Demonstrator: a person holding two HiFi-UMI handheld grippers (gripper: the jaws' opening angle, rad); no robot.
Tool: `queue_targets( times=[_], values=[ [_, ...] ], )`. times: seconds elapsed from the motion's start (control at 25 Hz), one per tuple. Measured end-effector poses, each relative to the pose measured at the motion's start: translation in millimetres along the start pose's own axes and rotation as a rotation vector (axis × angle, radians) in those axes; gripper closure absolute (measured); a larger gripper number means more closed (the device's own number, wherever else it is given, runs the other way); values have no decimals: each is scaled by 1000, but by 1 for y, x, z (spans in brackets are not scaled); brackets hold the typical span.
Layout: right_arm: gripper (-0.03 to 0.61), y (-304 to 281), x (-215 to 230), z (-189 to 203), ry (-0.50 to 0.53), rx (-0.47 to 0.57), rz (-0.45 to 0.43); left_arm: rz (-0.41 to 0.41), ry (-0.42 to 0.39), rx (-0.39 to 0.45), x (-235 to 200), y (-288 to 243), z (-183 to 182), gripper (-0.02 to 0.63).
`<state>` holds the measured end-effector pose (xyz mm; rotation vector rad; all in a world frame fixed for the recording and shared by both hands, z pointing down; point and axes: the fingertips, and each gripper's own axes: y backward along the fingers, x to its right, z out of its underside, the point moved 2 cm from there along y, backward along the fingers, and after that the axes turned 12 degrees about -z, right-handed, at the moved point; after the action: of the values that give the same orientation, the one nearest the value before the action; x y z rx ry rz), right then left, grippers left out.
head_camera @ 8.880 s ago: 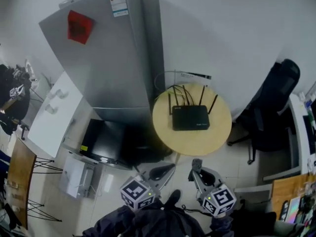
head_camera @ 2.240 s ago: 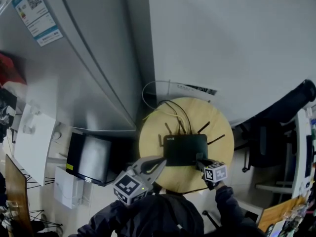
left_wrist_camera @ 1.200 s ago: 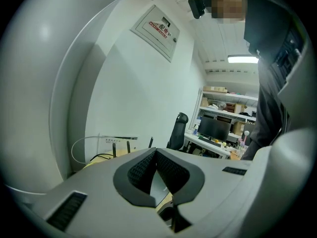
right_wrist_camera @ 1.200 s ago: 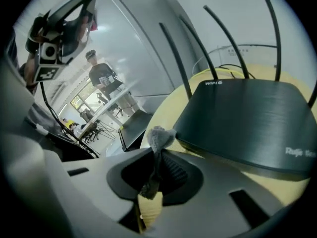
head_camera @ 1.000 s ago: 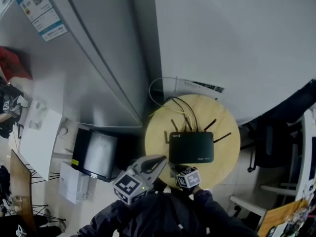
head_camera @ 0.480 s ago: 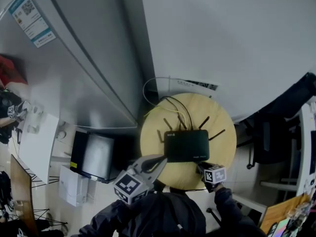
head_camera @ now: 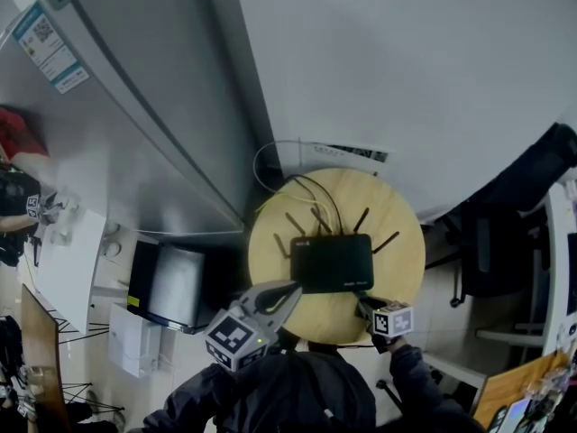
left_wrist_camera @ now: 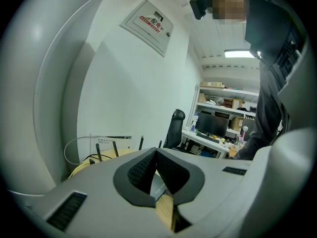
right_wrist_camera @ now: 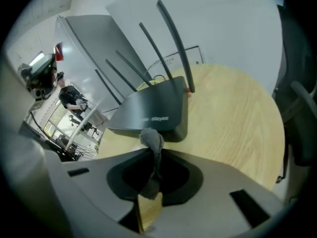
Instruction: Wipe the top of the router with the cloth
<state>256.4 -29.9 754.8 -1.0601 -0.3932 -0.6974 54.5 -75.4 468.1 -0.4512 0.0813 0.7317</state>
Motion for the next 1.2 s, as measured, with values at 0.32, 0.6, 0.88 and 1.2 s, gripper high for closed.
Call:
queue_targets(
  times=[0.32,0.6,0.88,1.2],
  values=[
    [509,47,-78,-44,153,193,-150,-88,11,10,9,9,5,621],
    [509,85,-129,-81,278,290,-197,-97,9,23,18,18,8,621],
    [509,112,-167,-84,313,364,-152,-25,0,55,32,35,8,621],
    [509,130,-251,-54,345,456,-101,71,-21,88,35,108,22,621]
  ],
)
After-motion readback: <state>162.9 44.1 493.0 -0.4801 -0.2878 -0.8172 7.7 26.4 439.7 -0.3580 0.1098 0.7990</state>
